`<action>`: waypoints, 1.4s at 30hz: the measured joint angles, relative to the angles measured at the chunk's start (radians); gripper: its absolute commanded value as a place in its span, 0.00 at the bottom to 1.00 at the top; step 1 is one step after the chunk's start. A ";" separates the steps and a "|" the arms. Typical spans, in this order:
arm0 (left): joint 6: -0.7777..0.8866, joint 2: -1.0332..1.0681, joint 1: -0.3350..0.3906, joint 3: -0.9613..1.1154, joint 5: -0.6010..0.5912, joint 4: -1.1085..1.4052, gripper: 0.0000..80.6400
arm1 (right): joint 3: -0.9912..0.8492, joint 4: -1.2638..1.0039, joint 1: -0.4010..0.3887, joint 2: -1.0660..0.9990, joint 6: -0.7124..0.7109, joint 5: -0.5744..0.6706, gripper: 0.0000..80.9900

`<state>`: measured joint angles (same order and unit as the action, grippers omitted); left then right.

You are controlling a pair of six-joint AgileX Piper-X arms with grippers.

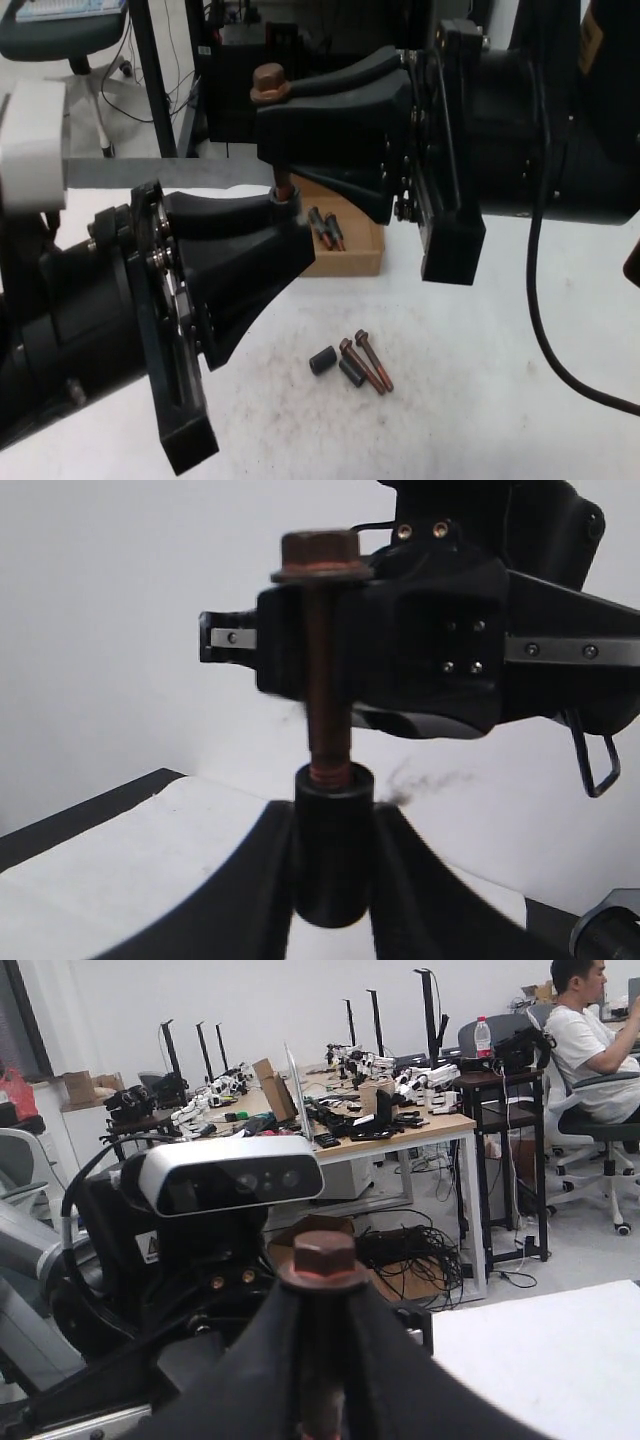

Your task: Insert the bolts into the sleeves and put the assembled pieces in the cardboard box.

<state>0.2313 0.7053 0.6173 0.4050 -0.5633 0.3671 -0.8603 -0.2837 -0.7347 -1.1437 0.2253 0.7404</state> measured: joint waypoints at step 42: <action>0.023 -0.012 -0.005 0.012 -0.017 0.018 0.00 | -0.008 0.162 0.056 0.011 -0.052 -0.038 0.59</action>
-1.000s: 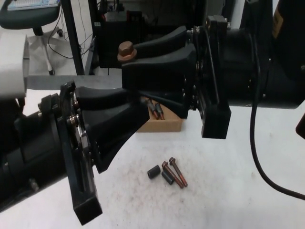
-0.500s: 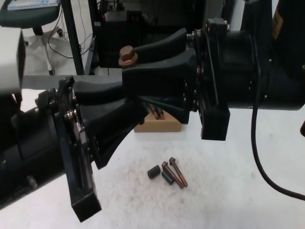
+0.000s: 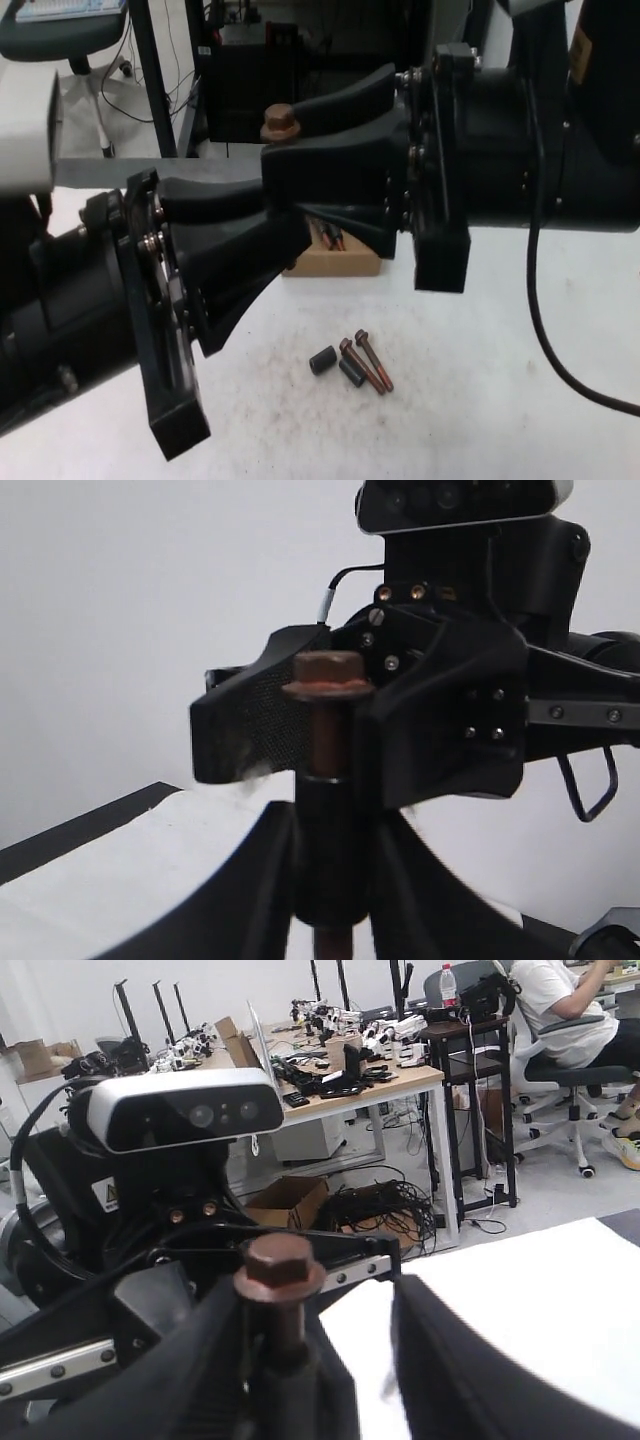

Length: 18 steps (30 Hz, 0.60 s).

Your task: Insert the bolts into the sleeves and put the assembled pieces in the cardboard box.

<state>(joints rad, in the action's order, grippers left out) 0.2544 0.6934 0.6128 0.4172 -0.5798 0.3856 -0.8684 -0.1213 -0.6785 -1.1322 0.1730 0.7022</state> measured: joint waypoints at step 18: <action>-0.027 -0.023 0.001 0.012 -0.071 -0.084 0.00 | 0.003 -0.105 0.015 0.003 0.064 -0.041 0.64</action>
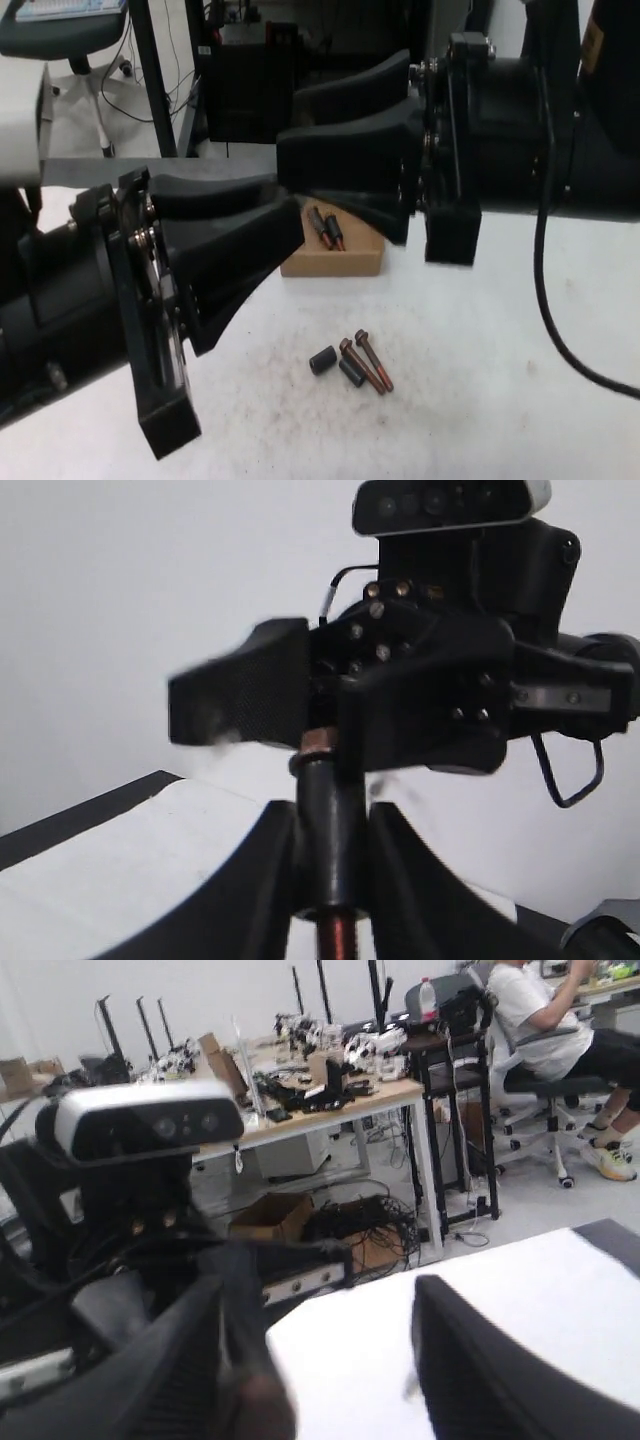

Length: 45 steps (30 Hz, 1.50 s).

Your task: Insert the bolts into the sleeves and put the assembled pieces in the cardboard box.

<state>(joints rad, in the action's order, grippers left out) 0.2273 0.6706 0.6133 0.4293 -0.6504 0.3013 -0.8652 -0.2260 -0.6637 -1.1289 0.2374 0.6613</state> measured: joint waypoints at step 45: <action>-0.086 0.968 -0.110 0.866 0.200 -0.489 0.00 | 0.003 0.758 0.437 0.079 -0.106 -0.064 0.01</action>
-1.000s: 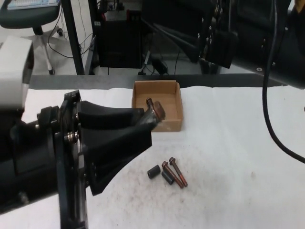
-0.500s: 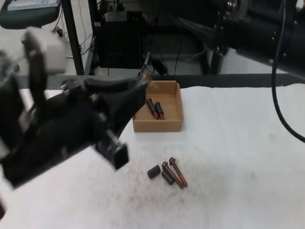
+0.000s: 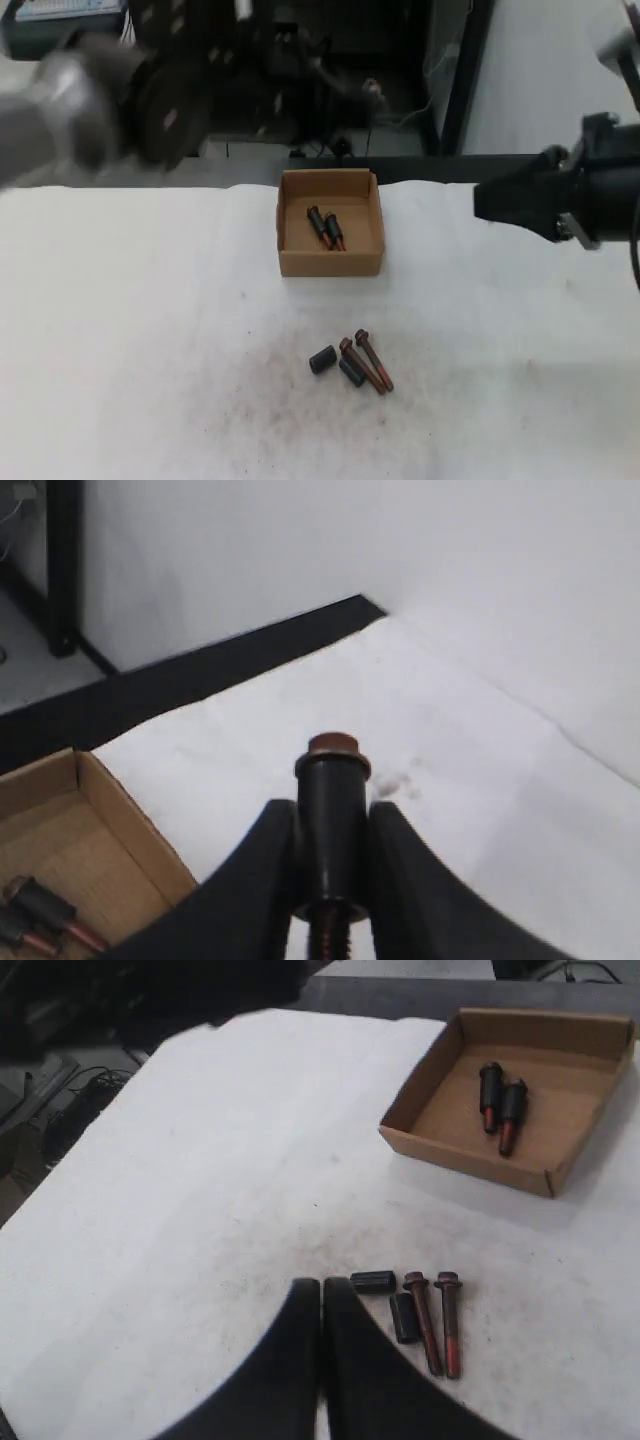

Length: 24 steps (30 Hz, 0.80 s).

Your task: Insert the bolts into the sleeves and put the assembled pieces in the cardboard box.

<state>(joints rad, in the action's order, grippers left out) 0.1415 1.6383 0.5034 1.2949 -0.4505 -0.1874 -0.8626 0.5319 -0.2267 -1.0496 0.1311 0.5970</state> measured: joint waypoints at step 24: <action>-0.038 0.674 -0.076 0.750 0.073 -0.534 0.23 | 0.000 0.314 0.013 0.010 -0.126 -0.010 0.01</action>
<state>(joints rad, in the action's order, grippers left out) 0.1032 2.3119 0.4274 2.0449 -0.3770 -0.7217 -0.8626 0.8464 -0.2136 -1.0396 0.0055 0.5874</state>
